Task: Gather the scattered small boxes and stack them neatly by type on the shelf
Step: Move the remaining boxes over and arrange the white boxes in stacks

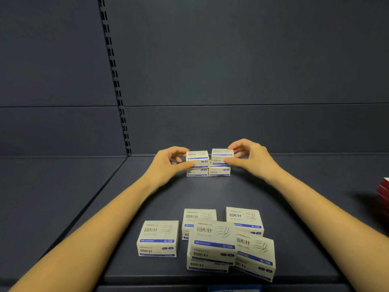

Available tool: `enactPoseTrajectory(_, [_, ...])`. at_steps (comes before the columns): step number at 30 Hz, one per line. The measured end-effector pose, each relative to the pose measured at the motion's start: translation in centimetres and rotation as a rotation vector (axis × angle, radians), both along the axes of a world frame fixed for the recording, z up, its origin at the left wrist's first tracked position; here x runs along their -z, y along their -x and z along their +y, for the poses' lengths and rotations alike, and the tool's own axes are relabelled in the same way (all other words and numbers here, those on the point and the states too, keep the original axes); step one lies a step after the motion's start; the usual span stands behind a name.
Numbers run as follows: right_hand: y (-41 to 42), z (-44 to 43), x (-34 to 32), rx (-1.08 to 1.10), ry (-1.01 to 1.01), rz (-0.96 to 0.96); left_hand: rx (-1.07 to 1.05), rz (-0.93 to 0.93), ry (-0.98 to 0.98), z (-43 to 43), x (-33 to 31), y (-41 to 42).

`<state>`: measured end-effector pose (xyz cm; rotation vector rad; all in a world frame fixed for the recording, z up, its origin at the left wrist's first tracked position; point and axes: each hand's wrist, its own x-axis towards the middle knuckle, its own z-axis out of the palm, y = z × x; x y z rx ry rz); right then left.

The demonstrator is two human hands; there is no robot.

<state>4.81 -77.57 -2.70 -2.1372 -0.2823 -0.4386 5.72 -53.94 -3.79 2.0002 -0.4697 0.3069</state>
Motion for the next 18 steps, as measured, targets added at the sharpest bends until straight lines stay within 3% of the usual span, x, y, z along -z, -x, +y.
enactPoseTrajectory(18, [0.34, 0.95, 0.66, -0.017, -0.009, 0.028, -0.048, -0.039, -0.073, -0.08, 0.78, -0.48])
